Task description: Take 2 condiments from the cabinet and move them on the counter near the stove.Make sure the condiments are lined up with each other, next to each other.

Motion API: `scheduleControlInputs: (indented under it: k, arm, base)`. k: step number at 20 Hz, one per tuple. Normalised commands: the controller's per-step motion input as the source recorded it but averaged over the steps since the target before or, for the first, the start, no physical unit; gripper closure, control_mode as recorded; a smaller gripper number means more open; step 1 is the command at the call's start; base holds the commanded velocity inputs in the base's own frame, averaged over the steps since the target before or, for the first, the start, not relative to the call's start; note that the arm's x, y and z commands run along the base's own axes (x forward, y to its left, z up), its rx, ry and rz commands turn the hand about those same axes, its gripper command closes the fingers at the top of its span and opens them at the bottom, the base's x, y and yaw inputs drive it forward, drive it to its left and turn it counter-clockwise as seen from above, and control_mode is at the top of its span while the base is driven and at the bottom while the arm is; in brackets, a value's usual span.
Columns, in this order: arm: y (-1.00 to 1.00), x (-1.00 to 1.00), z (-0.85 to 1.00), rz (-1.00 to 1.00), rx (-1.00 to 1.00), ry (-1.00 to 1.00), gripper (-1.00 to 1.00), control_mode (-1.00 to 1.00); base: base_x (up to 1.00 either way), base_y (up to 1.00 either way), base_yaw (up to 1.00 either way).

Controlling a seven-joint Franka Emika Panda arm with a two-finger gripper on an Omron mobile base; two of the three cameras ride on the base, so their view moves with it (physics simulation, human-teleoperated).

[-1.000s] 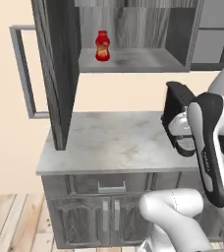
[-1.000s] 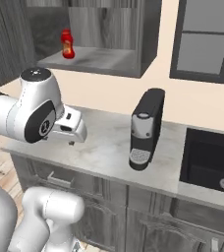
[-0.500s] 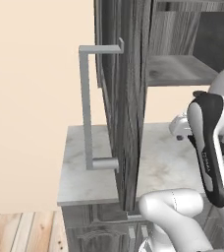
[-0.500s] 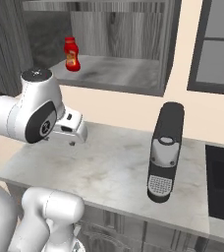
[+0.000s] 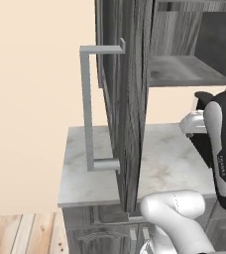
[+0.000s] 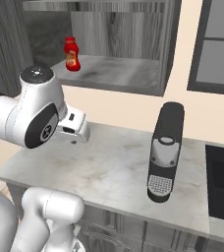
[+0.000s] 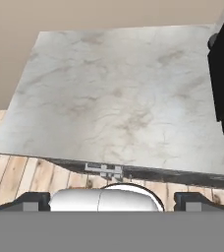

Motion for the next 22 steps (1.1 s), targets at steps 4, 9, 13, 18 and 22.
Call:
scheduleControlInputs:
  k: [4, 9, 13, 18, 22]
  arm:
    - [-0.27, -0.43, 0.65, 0.05, 0.16, -0.33, -1.0, -1.0]
    - [-0.17, -0.04, 0.64, 0.14, 0.23, -0.37, -1.0, -1.0]
    - [-0.01, 0.06, 0.64, 0.2, 0.22, -0.35, -1.0, -1.0]
    - [0.13, 0.09, 0.48, 0.21, 0.09, -0.3, -1.0, -1.0]
    - [0.34, 0.25, 0.36, 0.16, 0.0, -0.17, -1.0, -1.0]
  base:
    - [0.0, 0.0, 0.0]
    - [0.0, 0.0, 0.0]
    - [0.0, 0.0, 0.0]
    - [0.0, 0.0, 0.0]
    - [0.0, 0.0, 0.0]
